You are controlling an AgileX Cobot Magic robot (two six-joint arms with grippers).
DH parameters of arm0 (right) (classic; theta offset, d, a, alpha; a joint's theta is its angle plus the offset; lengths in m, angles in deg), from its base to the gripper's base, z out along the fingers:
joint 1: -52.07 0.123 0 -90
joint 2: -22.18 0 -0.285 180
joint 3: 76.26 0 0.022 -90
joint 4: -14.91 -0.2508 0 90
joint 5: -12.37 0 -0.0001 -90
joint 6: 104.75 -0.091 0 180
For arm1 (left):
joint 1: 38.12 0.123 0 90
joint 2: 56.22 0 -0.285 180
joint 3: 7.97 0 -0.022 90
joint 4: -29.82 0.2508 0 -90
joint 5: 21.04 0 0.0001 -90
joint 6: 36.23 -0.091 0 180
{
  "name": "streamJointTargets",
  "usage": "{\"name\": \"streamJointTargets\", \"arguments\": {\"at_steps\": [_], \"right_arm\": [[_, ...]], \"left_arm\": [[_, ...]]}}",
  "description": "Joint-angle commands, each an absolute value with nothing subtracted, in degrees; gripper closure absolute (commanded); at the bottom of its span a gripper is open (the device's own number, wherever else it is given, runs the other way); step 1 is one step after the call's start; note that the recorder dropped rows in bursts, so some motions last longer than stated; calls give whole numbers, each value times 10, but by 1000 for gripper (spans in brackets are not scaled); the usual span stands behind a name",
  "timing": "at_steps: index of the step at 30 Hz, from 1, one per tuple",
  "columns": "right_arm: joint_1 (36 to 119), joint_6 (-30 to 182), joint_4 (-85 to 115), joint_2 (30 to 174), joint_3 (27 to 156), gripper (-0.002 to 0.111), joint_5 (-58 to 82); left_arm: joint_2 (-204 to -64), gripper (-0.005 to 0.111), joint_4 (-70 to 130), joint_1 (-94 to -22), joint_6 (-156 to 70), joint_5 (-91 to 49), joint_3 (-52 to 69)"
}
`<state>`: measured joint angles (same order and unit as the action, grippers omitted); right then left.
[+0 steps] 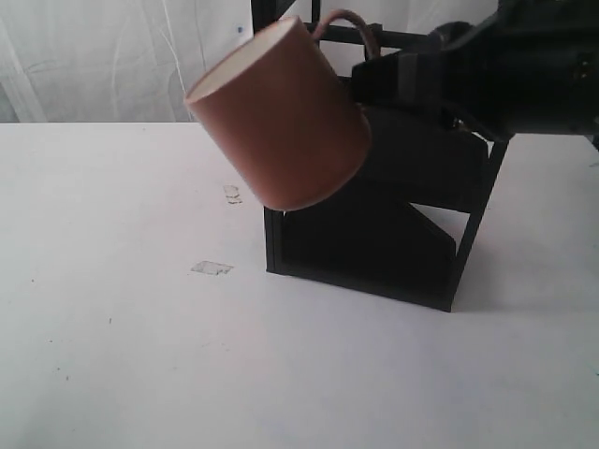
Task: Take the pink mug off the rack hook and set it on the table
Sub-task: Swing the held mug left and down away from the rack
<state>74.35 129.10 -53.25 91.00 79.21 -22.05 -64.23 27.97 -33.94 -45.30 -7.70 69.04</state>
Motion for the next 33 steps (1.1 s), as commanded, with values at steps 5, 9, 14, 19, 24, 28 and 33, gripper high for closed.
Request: {"name": "streamJointTargets", "arguments": {"at_steps": [5,9,14,19,24,28,33], "right_arm": [[775,1482,-777,934,791,108,-254],[831,1556,-808,965,791,108,-268],[891,1590,-808,1009,791,108,-221],[942,1628,-808,1048,791,108,-191],[984,1648,-808,1069,791,108,-171],[1010,1648,-809,1069,791,108,-153],[1034,1635,-810,1069,791,108,-154]], "left_arm": [[-640,107,276,-343,-452,-77,692],[-640,107,276,-343,-452,-77,692],[-640,107,276,-343,-452,-77,692],[-640,107,276,-343,-452,-77,692],[-640,107,276,-343,-452,-77,692],[-640,107,276,-343,-452,-77,692],[-640,107,276,-343,-452,-77,692]]}}
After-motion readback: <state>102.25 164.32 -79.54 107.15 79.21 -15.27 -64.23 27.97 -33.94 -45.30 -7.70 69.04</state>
